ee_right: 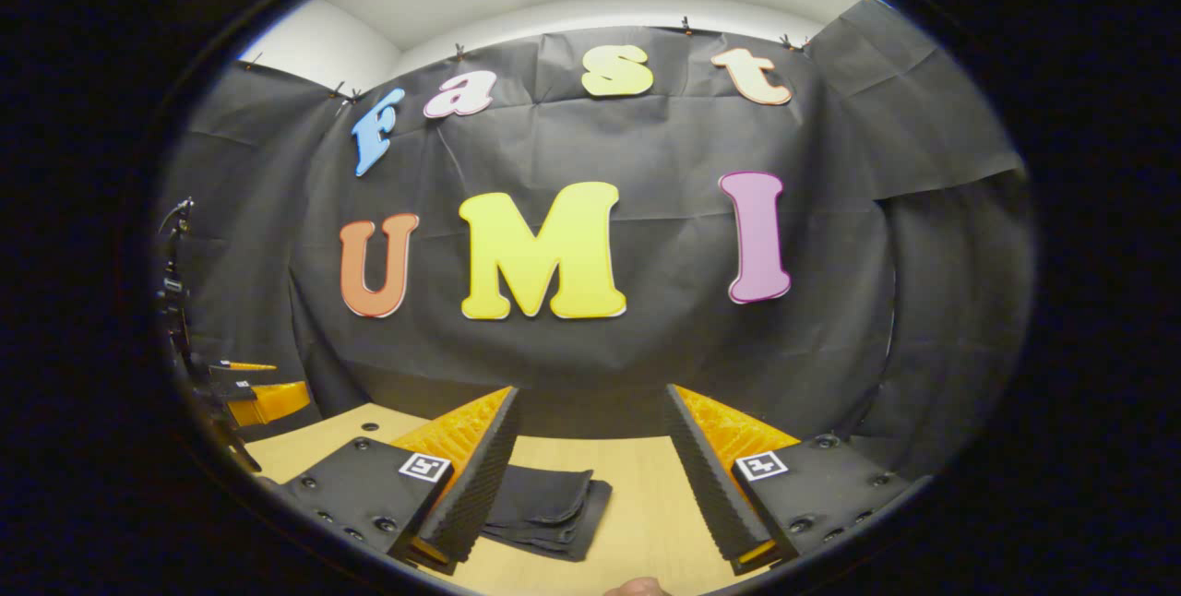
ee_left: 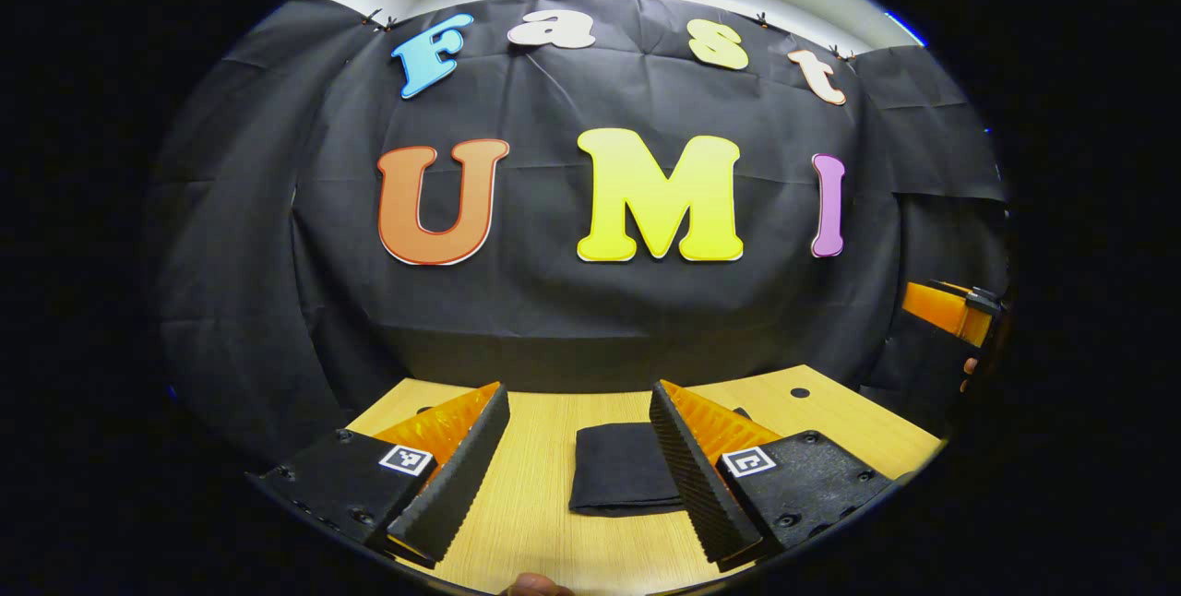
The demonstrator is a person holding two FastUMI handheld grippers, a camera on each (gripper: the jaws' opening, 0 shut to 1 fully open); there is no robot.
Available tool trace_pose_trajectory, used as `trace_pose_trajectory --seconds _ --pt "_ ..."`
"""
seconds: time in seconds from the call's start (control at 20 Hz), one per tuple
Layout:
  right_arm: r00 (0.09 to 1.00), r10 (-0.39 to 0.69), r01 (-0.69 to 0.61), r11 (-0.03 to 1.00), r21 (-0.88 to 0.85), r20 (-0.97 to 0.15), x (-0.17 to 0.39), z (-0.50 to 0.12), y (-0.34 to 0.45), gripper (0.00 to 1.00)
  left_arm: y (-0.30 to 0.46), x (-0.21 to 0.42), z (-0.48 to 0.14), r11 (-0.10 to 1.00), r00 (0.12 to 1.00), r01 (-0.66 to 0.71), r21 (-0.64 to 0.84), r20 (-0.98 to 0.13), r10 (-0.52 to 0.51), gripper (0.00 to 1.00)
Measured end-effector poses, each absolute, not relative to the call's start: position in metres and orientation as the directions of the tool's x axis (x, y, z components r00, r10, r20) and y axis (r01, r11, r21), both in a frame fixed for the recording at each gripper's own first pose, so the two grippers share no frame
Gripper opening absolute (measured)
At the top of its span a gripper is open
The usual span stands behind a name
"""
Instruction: Grasp the waist and the cuffs of the jeans and fold them to make the two legs overlap; first hold the waist and fold one-third of the jeans toward the cuffs, then hold the cuffs and fold the remaining one-third in the same direction to finish folding.
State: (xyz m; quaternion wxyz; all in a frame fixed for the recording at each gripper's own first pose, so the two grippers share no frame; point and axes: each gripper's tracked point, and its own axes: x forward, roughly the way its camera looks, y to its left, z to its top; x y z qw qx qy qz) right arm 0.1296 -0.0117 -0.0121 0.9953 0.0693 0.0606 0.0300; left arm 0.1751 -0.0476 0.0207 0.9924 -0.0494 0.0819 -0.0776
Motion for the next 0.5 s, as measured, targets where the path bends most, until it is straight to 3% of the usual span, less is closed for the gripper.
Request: trace_pose_trajectory --seconds 0.2,0.35,0.5 --pt "0.999 -0.011 0.016 0.992 0.125 -0.039 0.12 -0.013 0.003 0.94 -0.029 0.149 0.023 0.988 0.989 0.107 -0.112 -0.093 -0.118 0.98" --pt "0.999 0.026 -0.031 0.99 0.14 0.041 0.109 -0.006 0.03 0.96 -0.032 0.148 0.03 0.98 0.989 0.134 -0.147 -0.04 -0.141 0.98" --pt "0.998 0.042 -0.046 0.994 0.096 0.047 0.105 -0.007 0.042 0.94 -0.027 0.152 0.012 0.986 0.989 0.12 -0.116 -0.075 -0.13 0.98"
